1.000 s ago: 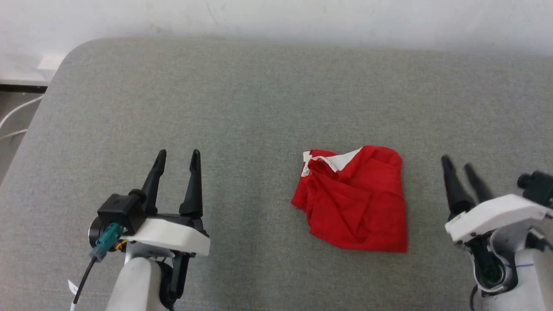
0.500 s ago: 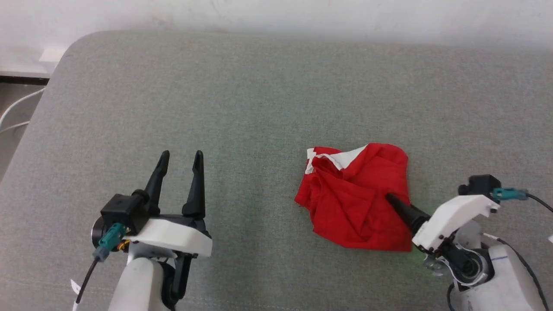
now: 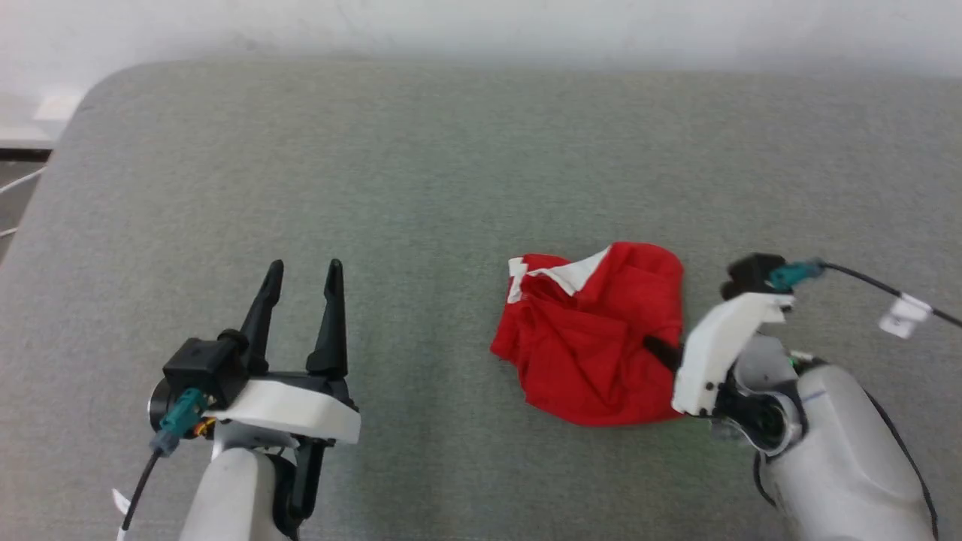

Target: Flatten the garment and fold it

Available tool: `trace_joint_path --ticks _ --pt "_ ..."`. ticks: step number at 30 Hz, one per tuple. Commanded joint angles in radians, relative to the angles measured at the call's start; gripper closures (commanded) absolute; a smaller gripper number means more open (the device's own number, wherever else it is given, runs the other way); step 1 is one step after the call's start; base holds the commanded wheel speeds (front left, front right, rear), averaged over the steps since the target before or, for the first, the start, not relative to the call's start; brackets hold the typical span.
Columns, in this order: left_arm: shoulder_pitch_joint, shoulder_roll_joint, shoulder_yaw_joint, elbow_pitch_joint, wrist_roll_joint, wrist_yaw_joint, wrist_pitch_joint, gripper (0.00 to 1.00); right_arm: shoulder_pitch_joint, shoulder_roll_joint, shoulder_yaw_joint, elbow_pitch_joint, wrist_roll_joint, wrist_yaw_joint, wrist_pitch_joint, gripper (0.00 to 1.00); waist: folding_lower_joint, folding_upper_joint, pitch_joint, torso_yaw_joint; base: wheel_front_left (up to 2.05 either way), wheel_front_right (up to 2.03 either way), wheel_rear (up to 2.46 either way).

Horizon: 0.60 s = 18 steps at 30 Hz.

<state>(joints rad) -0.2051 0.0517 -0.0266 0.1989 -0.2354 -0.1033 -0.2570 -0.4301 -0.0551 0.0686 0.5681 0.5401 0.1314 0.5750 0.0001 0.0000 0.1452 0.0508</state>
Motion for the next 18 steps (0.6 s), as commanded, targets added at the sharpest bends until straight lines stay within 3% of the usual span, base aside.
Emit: trace_joint_path --ticks 1,10,18 --pt "0.014 -0.001 0.006 -0.007 0.007 0.003 -0.005 0.0 -0.027 -0.009 0.025 -0.018 -0.032 -0.001 0.007 1.0 -0.0001 0.0 0.008 -0.046 0.0 0.0 0.0" --pt "0.009 -0.001 0.006 -0.042 0.031 -0.001 -0.005 0.0 -0.159 -0.199 0.336 -0.105 -0.274 -0.001 0.013 1.0 -0.0001 0.0 0.052 -0.22 0.0 0.0 0.0" --pt "-0.05 0.006 -0.032 -0.055 0.066 -0.014 -0.005 0.0 -0.284 -0.357 0.453 -0.052 -0.367 -0.001 -0.071 1.0 -0.0001 0.0 0.14 -0.352 0.0 0.0 0.0"
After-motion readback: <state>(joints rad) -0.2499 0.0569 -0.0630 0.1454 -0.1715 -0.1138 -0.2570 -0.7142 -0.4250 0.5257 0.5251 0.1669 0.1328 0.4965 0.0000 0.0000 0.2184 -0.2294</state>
